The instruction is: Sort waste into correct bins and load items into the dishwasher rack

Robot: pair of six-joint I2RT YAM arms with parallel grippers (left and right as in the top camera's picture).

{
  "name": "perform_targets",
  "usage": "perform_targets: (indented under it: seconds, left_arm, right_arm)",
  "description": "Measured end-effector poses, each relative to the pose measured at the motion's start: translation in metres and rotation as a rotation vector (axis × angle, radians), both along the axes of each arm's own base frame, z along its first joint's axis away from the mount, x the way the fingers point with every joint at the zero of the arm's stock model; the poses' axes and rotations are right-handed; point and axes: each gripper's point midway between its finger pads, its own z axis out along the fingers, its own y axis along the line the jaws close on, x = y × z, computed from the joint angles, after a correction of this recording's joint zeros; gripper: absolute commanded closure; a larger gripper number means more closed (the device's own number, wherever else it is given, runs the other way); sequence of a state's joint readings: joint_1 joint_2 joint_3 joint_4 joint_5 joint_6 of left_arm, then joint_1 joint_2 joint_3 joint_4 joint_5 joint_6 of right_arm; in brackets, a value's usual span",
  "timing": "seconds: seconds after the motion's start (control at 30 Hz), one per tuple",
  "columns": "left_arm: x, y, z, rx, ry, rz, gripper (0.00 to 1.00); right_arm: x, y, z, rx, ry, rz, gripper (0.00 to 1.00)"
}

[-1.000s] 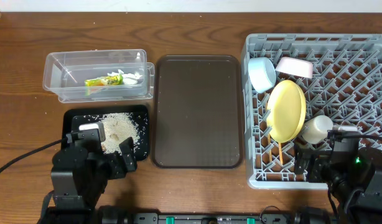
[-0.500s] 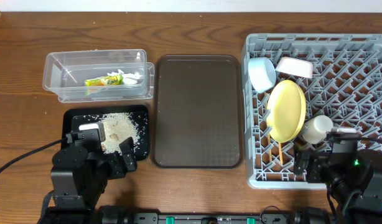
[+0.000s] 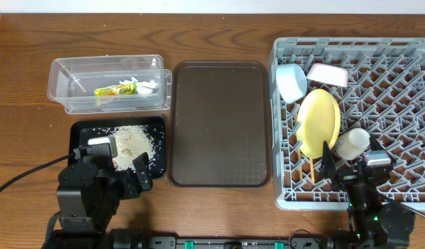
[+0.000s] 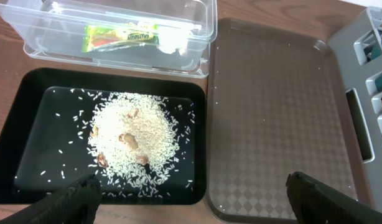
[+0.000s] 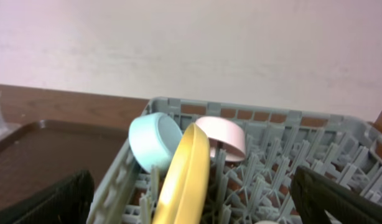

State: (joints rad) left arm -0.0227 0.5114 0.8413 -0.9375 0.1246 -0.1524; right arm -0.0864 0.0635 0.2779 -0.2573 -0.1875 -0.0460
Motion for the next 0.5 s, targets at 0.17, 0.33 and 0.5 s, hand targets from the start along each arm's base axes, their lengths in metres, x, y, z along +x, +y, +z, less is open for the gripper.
perform_targets:
  seconds: [0.17,0.33,0.5]
  left_arm:
    - [0.0,0.0,0.0,0.0,0.0,0.0,0.02]
    - [0.0,0.0,0.0,0.0,0.0,0.0,0.02]
    - [0.0,0.0,0.0,0.0,0.001,0.0,0.02]
  right_arm:
    - [0.01,-0.001,-0.008,-0.016,-0.116,0.0,0.01]
    - [0.017,-0.002,-0.034,-0.042,-0.124,-0.001,0.01]
    - [0.018,-0.001,-0.064,-0.051,-0.014,0.003,0.01]
